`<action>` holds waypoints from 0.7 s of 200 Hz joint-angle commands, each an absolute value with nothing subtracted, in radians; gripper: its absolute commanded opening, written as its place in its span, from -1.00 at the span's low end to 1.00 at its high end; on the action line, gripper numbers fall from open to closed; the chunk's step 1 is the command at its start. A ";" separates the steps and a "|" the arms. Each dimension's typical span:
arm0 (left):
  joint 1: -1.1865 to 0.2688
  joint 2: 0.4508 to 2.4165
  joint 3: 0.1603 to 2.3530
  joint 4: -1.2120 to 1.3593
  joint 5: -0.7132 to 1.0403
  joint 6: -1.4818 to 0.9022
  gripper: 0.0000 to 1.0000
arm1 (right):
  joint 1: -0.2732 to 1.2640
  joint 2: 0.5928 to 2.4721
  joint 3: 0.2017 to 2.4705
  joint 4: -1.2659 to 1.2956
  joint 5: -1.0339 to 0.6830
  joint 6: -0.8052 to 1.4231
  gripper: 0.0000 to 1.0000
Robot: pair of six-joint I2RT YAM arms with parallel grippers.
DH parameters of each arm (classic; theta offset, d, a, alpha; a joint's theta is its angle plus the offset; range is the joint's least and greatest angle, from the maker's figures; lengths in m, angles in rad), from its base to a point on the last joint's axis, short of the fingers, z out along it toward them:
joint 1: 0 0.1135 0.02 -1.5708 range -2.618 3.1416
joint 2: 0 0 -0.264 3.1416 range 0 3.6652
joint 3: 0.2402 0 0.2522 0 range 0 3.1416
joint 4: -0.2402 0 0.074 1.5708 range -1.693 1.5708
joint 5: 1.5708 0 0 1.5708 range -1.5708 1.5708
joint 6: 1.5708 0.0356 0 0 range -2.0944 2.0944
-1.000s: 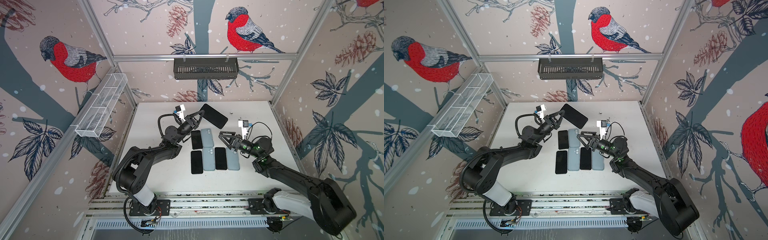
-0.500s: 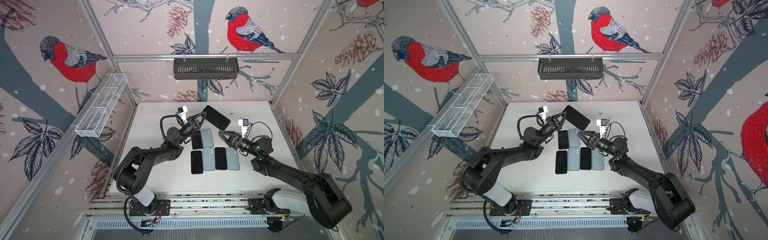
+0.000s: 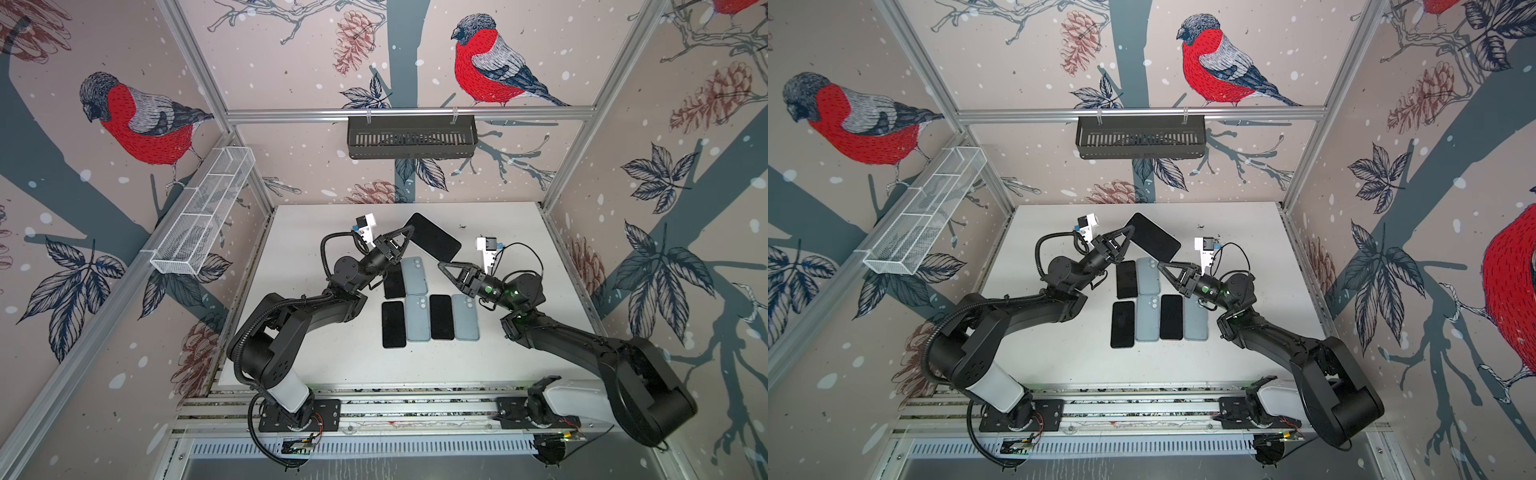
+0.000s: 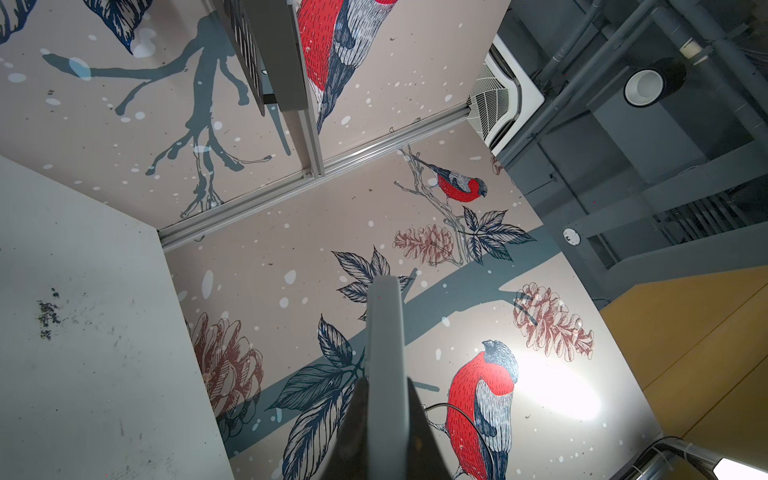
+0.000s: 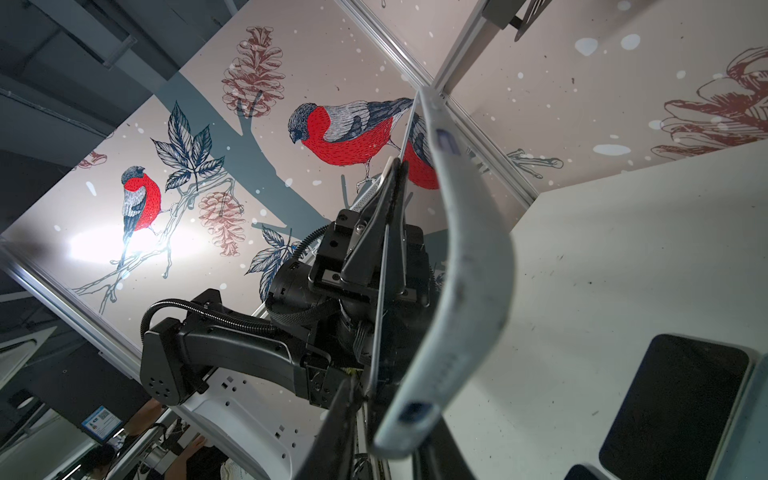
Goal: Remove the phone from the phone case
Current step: 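Raise the cased phone upright with the left gripper while the right approaches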
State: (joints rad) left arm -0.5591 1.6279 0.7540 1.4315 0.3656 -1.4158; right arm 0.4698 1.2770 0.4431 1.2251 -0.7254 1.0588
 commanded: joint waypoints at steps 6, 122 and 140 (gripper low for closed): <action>-0.559 1.626 0.754 1.548 0.357 -1.437 -1.00 | 0.471 1.281 0.438 1.287 -0.760 1.074 -0.62; -0.565 1.579 0.860 1.276 0.508 -1.426 -1.00 | 0.482 1.196 0.616 0.452 -0.736 0.106 -0.99; -0.565 1.564 0.887 1.174 0.546 -1.383 -1.00 | 0.481 1.206 0.641 0.430 -0.635 0.002 -0.99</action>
